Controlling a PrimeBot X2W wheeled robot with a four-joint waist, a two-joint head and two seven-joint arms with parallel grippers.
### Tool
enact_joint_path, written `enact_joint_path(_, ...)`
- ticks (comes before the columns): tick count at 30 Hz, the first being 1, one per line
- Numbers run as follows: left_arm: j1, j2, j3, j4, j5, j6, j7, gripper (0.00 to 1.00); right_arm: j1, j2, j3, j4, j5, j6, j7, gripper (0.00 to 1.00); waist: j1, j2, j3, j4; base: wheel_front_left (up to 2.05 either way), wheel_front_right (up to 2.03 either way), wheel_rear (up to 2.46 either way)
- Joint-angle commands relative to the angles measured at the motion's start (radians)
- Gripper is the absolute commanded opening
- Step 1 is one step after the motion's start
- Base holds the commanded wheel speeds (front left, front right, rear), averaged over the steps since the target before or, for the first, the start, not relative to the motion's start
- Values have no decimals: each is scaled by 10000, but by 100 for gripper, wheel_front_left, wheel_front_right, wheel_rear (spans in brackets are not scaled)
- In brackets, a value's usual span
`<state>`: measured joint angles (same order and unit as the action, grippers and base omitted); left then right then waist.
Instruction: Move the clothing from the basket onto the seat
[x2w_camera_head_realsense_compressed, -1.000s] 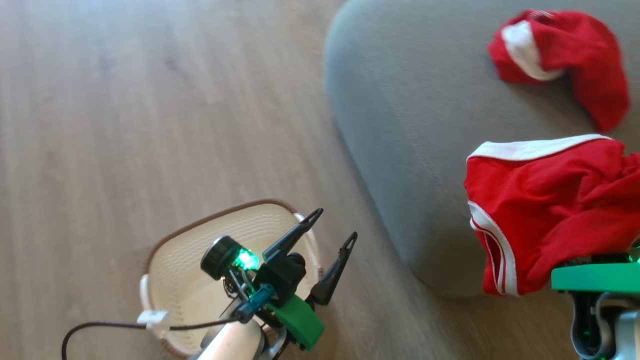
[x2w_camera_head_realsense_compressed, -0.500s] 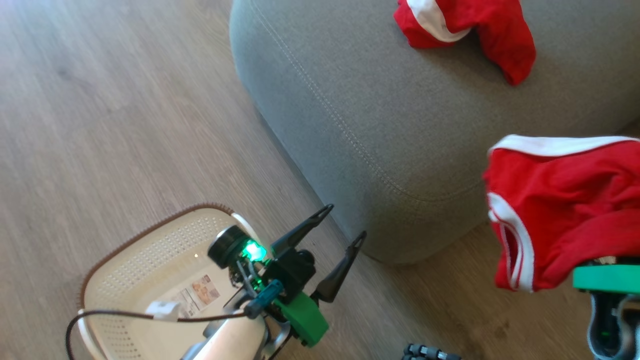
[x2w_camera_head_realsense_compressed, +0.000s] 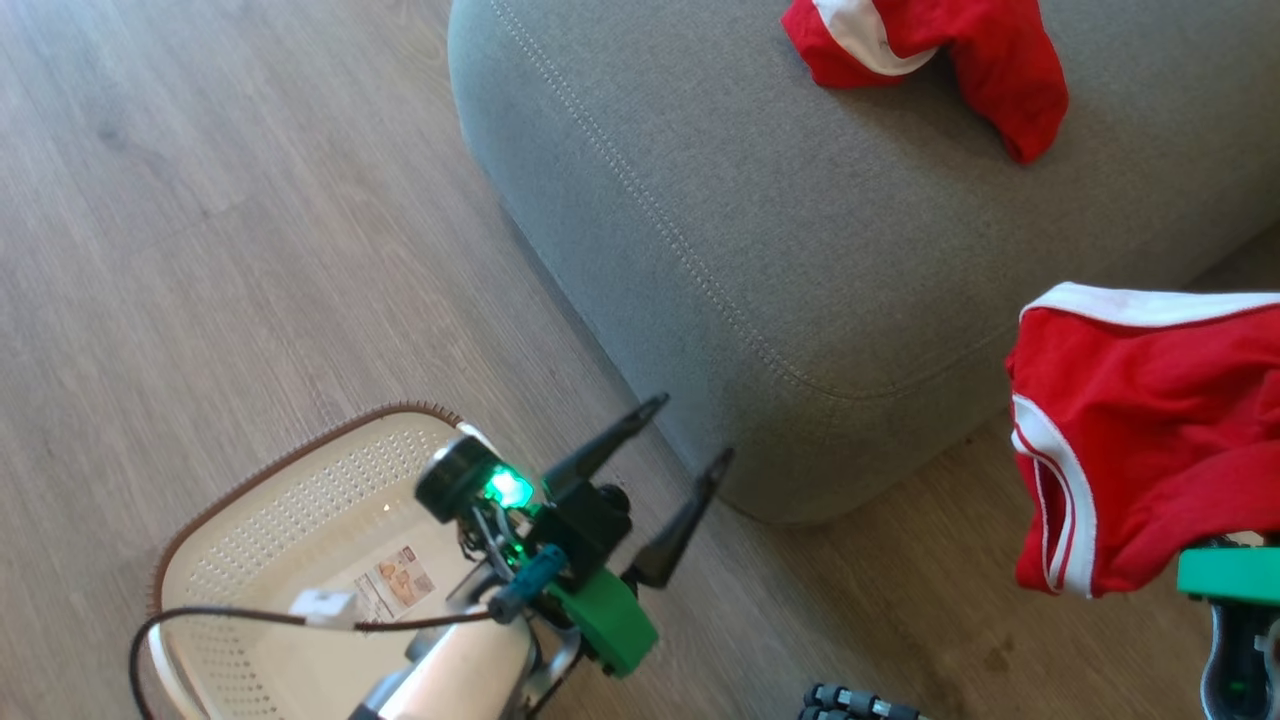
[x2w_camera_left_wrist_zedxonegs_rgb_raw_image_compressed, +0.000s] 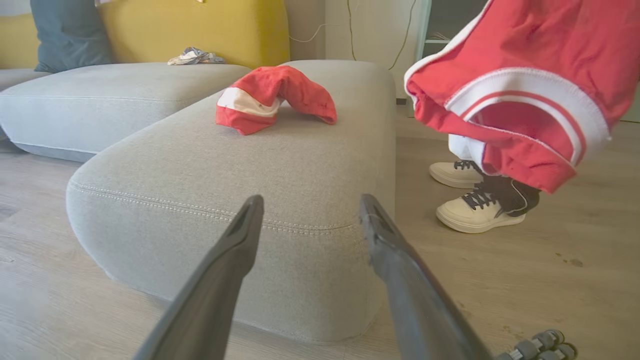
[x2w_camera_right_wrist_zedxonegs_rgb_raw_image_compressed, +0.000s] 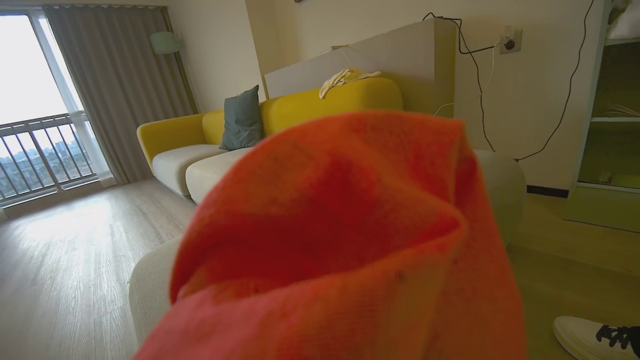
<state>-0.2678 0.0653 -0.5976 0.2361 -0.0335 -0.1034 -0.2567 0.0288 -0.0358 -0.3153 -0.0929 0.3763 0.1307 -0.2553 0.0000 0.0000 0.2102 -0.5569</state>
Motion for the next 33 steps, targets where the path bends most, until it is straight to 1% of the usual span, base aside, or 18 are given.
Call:
enact_joint_path(1, -287, -88, 427, -474, -43, 155, -51, 100, -364, -145, 153, -442, -137, 0, -65, 0, 0, 0, -22, 15, 0, 0, 0)
enact_joint_path(4, -194, -99, 574, -647, -50, 334, -51, 100, -583, -145, 39, -536, -208, 0, -65, 0, 0, 0, -25, 33, 0, 0, 0)
enact_joint_path(11, -100, -24, 705, -762, 59, 364, -51, 100, -1377, -163, -32, -821, -538, 0, -65, 0, 0, 0, 195, 42, 0, 0, 0)
enact_joint_path(16, -170, 200, 748, -826, 194, 320, -51, 100, -2499, -619, -210, -1165, -741, 0, -65, 0, 0, 0, 644, 146, 0, 0, 0)
enact_joint_path(20, -258, 472, 721, -790, 298, 253, -51, 100, -3555, -1238, -388, -1016, -583, 0, -65, 0, 0, 0, 1150, 260, 0, 0, 0)
enact_joint_path(23, -387, 701, 694, -781, 374, 209, -51, 100, -4399, -1633, -519, -557, -302, 0, -65, 0, 0, 0, 1540, 341, 0, 0, 0)
enact_joint_path(24, -460, 807, 673, -810, 392, 189, -51, 100, -4974, -1929, -647, -33, 11, 0, -65, 0, 0, 0, 1769, 424, 0, 0, 0)
enact_joint_path(26, -517, 905, 670, -843, 395, 179, -51, 100, -5584, -2270, -721, 515, 252, 0, -65, 0, 0, 0, 1937, 478, 0, 0, 0)
enact_joint_path(29, -606, 1056, 645, -893, 418, 163, -51, 100, -6530, -2943, -735, 1422, 375, 0, -65, 0, 0, 0, 2261, 607, 0, 0, 0)
enact_joint_path(33, -723, 1247, 625, -962, 435, 152, -51, 100, -7838, -3626, -610, 2710, 628, 0, -65, 0, 0, 0, 2583, 748, 0, 0, 0)
